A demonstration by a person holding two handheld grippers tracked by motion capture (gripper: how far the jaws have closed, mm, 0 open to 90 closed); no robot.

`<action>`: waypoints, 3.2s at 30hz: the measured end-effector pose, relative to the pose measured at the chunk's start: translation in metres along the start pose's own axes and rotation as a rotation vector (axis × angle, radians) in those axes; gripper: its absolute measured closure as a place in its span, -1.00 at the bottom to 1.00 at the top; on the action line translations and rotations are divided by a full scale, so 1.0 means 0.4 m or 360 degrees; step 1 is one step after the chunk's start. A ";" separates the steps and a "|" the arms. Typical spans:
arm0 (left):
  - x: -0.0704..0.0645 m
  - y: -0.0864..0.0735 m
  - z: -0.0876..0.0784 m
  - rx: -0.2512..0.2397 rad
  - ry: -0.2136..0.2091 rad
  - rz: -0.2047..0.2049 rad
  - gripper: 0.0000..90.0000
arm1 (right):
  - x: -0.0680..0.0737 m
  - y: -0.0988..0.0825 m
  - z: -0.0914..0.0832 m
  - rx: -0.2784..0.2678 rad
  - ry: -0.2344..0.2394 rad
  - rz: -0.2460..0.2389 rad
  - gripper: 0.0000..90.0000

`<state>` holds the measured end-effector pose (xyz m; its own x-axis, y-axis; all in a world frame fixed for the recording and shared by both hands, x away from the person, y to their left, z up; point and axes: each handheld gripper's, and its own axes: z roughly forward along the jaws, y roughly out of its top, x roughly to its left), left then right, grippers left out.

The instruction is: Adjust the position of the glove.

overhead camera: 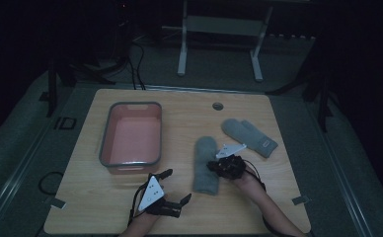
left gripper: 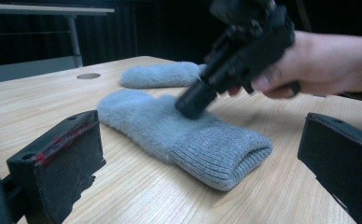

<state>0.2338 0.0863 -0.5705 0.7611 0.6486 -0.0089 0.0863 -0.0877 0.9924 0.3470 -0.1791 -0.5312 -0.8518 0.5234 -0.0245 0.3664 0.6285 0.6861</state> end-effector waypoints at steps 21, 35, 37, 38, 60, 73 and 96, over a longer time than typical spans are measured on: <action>0.002 0.000 0.000 -0.0002 0.0004 -0.0012 -0.99 | -0.087 0.000 0.047 0.0032 0.0023 -0.0084 1.00; 0.002 0.000 0.000 0.0000 0.0002 -0.0010 -0.99 | -0.094 0.003 -0.003 -0.0131 -0.0006 0.0001 0.75; 0.002 0.000 0.000 -0.0001 0.0001 -0.0007 -0.99 | -0.109 0.000 -0.026 -0.0156 -0.0019 0.0018 0.61; 0.001 0.000 0.000 -0.0001 0.0002 -0.0005 -0.99 | -0.119 -0.004 -0.037 -0.0166 -0.0043 0.0028 0.54; 0.002 0.000 0.000 0.0001 0.0005 -0.0013 -0.99 | -0.362 -0.082 -0.175 -0.0260 -0.0365 0.0318 0.17; 0.002 0.000 0.000 -0.0001 0.0004 -0.0013 -0.99 | -0.438 -0.074 -0.074 -0.0045 -0.0313 0.0285 0.15; 0.003 0.000 0.000 -0.0003 0.0008 -0.0028 -0.99 | -0.380 -0.067 -0.103 -0.0081 -0.0656 0.0522 0.89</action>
<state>0.2347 0.0874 -0.5706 0.7561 0.6540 -0.0258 0.0986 -0.0748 0.9923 0.4512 -0.2992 -0.5160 -0.4735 0.8772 -0.0794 0.5619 0.3702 0.7398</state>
